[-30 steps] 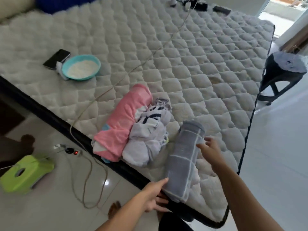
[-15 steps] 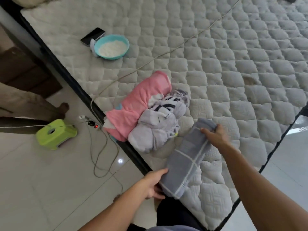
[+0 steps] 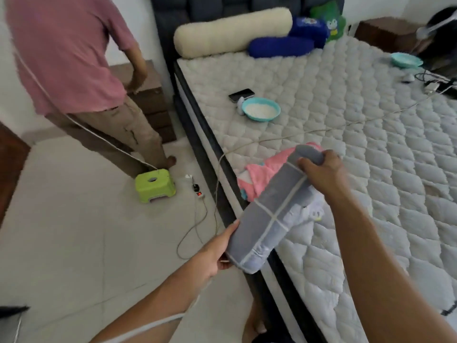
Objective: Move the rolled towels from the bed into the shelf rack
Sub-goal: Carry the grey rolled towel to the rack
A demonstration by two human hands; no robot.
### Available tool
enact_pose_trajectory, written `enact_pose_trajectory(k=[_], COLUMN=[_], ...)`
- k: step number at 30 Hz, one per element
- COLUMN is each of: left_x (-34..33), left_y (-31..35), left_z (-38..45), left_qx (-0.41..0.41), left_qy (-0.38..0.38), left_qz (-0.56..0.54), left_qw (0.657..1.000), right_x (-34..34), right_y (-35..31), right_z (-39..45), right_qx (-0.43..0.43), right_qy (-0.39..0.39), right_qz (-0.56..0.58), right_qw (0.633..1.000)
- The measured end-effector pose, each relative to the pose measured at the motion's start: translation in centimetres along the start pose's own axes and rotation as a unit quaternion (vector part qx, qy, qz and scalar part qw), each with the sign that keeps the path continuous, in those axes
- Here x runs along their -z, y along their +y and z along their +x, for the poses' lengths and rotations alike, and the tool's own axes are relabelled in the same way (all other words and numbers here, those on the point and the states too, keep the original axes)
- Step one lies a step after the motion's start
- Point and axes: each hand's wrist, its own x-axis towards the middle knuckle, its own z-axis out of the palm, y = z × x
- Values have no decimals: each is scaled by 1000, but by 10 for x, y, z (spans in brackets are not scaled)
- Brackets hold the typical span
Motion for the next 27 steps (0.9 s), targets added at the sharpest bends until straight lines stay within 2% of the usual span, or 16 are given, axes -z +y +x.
enact_pose_trajectory(k=[5,9,14,20,23,27], left_x=[123,222,324,428,480,555], left_y=[-25,-68,-123,-182,-194,-193], left_z=[-66,-110,-153,-183,-192,-190], left_qx=[-82,-119,-154,-204,-191,-162], left_qy=[57,131,237,270,303,355], left_qz=[-188,-304,-450,-570,-589,-619], left_qw=[977,936,847,749,725,682], right_x=[-64,-135,-214,-297,-351,-437], right_y=[-135,-217,-294,-369,-403,-450], right_z=[-78,-175,-309,-449,-500,-548], right_qx=[156,275,412,560,610,636], right_qy=[-91,-203,-324,-412,-428,-466], right_qz=[73,94,96,82,85,80], right_qw=[981,935,846,715,662,610])
